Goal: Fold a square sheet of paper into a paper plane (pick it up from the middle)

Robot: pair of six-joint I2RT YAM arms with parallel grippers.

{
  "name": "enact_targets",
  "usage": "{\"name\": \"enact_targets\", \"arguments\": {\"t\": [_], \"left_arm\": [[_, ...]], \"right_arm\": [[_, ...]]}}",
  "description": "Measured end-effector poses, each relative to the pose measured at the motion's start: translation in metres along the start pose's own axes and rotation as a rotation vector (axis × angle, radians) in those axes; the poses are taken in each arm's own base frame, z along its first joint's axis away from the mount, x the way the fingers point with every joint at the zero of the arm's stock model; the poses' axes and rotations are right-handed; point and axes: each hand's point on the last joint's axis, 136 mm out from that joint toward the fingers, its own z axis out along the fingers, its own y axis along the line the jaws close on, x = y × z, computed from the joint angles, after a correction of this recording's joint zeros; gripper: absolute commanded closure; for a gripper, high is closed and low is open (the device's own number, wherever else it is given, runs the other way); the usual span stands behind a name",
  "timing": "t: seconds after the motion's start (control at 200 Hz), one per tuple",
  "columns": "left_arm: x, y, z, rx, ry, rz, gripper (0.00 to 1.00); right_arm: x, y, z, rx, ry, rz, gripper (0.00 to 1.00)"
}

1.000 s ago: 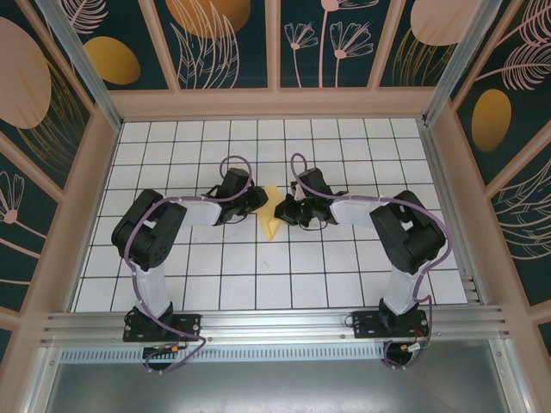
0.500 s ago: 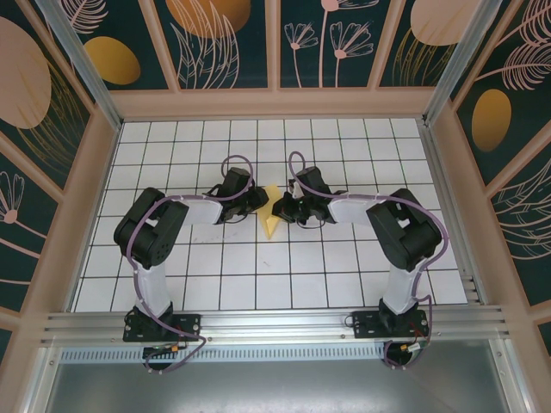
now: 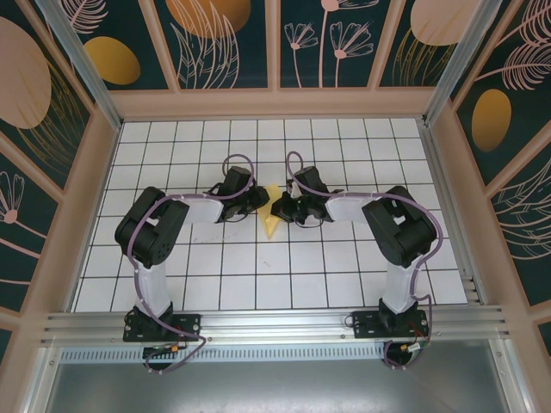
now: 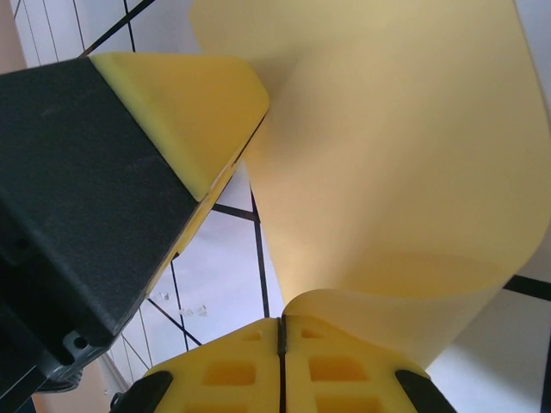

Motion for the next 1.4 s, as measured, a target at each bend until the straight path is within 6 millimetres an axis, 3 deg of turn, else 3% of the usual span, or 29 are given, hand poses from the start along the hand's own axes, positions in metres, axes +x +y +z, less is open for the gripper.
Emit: {"name": "enact_targets", "arguments": {"t": [1.401], "left_arm": [[0.001,0.000,0.000,-0.001,0.005,-0.001,0.69]], "right_arm": [[0.004,-0.009,0.016,0.019,0.051,-0.052,0.92]]}}
